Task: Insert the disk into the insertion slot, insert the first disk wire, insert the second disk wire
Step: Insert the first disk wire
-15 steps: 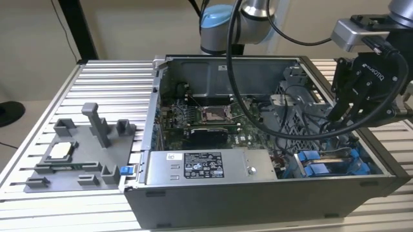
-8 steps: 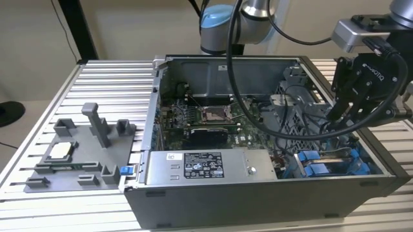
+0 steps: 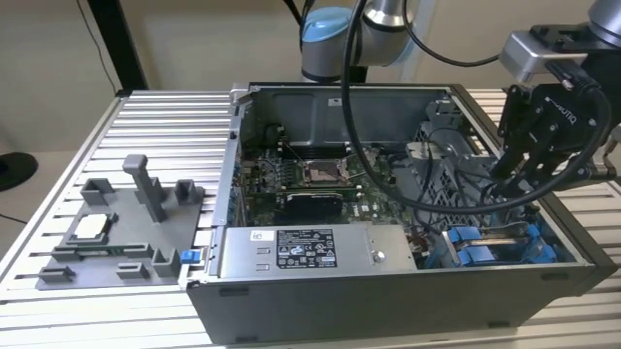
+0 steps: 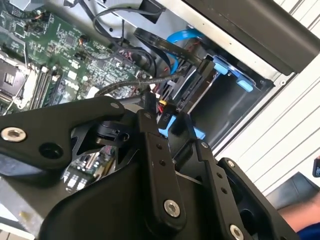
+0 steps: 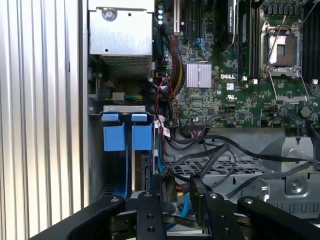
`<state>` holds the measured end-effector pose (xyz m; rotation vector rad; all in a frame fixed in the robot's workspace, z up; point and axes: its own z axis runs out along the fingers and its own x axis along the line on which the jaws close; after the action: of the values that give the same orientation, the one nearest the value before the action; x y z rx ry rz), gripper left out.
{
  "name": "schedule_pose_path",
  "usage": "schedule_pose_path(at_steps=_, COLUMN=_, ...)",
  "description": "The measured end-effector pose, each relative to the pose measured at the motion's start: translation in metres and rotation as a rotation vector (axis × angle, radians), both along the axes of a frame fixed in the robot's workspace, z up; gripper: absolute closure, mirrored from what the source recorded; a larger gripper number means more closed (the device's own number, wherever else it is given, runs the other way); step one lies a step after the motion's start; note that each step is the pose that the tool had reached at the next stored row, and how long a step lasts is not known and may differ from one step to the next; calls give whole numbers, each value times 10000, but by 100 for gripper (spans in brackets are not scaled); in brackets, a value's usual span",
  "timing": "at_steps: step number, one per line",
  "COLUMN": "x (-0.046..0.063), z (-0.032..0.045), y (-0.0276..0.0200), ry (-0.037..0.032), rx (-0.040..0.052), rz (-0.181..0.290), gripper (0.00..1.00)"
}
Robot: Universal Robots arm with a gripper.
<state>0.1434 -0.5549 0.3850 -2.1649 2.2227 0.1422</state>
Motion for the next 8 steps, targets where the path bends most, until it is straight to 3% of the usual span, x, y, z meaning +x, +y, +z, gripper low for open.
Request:
schedule_pose_path(at_steps=4, x=0, z=-1, y=-11, ry=0, rx=115, rz=-1, gripper=0)
schedule_pose_path(at_steps=6, x=1, z=2, y=-25, ry=2, rx=216, rz=-1, gripper=0)
schedule_pose_path(at_steps=8, x=1, z=2, y=-50, ry=5, rx=261, rz=0, gripper=0)
